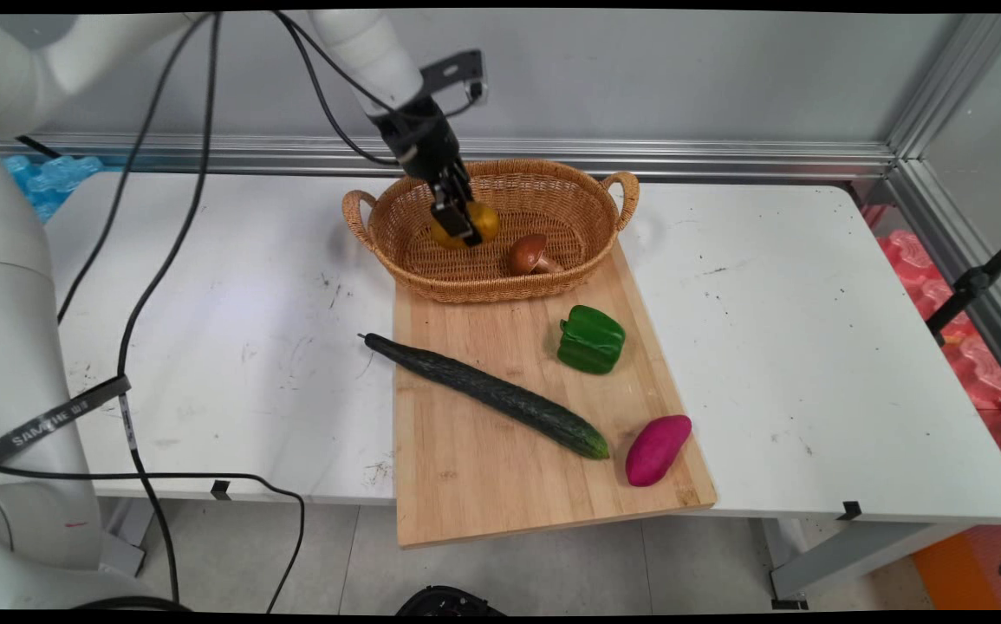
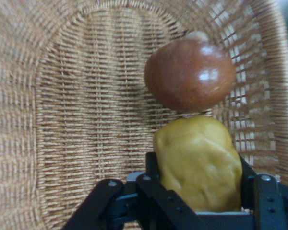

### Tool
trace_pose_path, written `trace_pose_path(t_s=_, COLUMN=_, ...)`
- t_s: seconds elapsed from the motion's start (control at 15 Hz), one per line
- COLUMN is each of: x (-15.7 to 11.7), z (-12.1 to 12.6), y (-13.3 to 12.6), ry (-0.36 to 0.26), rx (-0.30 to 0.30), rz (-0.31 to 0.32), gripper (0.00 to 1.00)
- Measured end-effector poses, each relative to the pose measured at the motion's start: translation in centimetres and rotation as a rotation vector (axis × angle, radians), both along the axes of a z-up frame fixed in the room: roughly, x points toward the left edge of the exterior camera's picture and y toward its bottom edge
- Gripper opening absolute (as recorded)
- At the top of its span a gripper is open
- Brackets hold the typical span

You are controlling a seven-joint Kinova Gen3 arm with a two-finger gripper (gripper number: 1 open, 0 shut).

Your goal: Place the picked object on the cutting board

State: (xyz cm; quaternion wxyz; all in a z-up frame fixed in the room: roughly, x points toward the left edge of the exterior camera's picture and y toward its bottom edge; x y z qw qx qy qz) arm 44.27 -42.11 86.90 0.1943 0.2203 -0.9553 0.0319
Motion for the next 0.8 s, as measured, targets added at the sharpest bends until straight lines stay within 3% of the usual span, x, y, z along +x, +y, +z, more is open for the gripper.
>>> trace_pose_path(t_s=0.4, x=0.2, z=5.6, y=4.9, ry=-0.009, rx=-0.041, rz=-0.058, gripper=0.0)
trace_pose_path(t_s=0.8, x=-1.0, z=8.3, y=11.7, ry=-0.004, rx=-0.039, rz=-0.17, gripper=0.0)
